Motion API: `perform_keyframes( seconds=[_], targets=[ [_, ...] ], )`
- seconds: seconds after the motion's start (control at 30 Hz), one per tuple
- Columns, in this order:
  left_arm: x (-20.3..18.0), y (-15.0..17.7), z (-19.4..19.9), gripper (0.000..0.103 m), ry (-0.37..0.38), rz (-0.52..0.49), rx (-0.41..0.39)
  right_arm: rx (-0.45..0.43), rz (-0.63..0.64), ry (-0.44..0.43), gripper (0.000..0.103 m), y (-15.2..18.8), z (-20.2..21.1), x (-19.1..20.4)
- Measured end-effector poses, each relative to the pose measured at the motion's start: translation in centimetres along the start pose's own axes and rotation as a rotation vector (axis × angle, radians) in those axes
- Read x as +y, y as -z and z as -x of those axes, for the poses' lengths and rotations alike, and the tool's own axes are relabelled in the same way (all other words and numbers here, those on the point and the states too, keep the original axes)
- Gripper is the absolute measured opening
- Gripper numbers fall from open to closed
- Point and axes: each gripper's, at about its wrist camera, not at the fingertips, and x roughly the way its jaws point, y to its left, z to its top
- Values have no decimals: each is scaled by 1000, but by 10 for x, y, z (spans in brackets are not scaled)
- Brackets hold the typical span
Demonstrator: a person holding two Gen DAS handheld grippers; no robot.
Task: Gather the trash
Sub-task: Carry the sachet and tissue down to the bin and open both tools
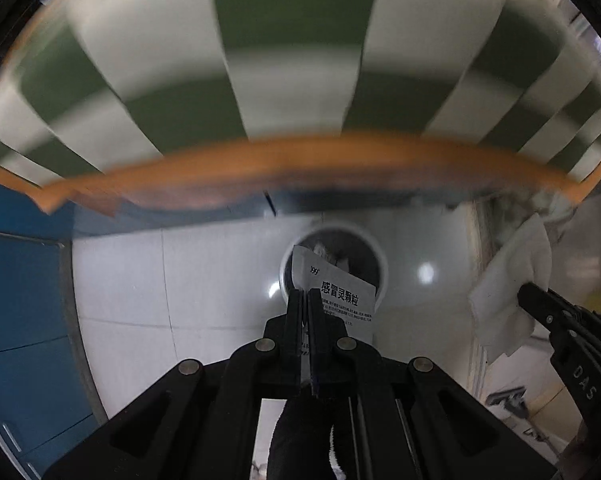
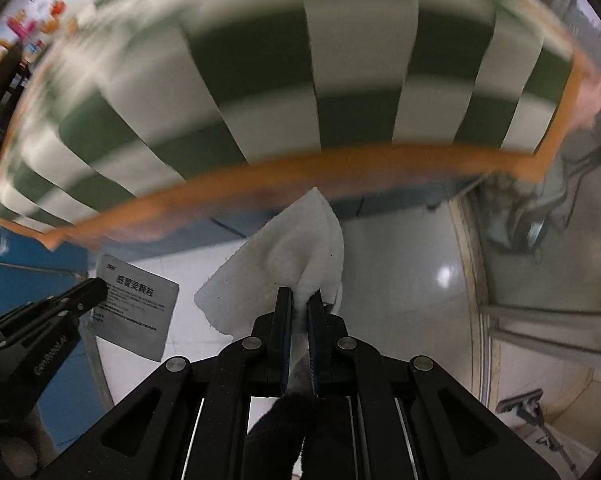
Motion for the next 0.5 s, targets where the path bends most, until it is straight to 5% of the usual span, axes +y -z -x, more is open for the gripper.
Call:
perform_keyframes(
  seconds=[0.23, 0.5],
  targets=[
    [-13, 20, -153, 1, 9, 33, 125, 111, -30, 6, 8, 38, -152, -34],
    [-3, 30, -280, 1, 36, 108, 225, 200, -37, -13, 8, 62, -309, -52]
  ],
)
